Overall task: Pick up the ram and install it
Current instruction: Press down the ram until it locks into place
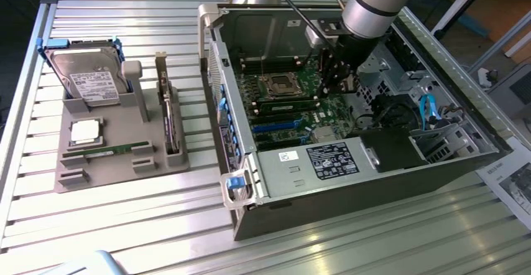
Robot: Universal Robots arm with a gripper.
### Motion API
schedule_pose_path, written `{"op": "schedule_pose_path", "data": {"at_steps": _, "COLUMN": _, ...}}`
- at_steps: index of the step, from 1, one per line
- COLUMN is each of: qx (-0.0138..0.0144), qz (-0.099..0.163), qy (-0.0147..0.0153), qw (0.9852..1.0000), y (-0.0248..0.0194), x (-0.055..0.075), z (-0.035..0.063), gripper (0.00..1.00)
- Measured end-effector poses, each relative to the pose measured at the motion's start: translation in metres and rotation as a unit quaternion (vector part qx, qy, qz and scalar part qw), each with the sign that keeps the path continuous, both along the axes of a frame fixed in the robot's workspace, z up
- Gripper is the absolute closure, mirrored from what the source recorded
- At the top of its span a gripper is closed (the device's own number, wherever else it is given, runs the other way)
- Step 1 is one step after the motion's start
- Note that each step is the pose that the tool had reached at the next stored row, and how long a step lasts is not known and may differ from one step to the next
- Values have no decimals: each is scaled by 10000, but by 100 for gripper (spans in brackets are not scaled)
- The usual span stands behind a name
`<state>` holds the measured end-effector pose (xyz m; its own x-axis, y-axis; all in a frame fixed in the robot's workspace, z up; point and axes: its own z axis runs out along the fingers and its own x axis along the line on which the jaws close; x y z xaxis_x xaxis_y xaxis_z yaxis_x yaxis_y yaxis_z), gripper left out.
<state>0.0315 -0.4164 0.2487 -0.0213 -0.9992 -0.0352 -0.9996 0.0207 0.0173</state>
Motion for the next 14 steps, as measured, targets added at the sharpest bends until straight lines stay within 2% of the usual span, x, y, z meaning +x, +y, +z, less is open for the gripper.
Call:
{"op": "schedule_pose_path", "data": {"at_steps": 5, "qx": 0, "qz": 0, "qy": 0, "qw": 10000, "y": 0, "x": -54, "z": 0, "gripper": 90}}
{"op": "schedule_pose_path", "data": {"at_steps": 14, "qx": -1, "qz": 0, "qy": 0, "qw": 10000, "y": 0, "x": -284, "z": -2, "gripper": 90}}
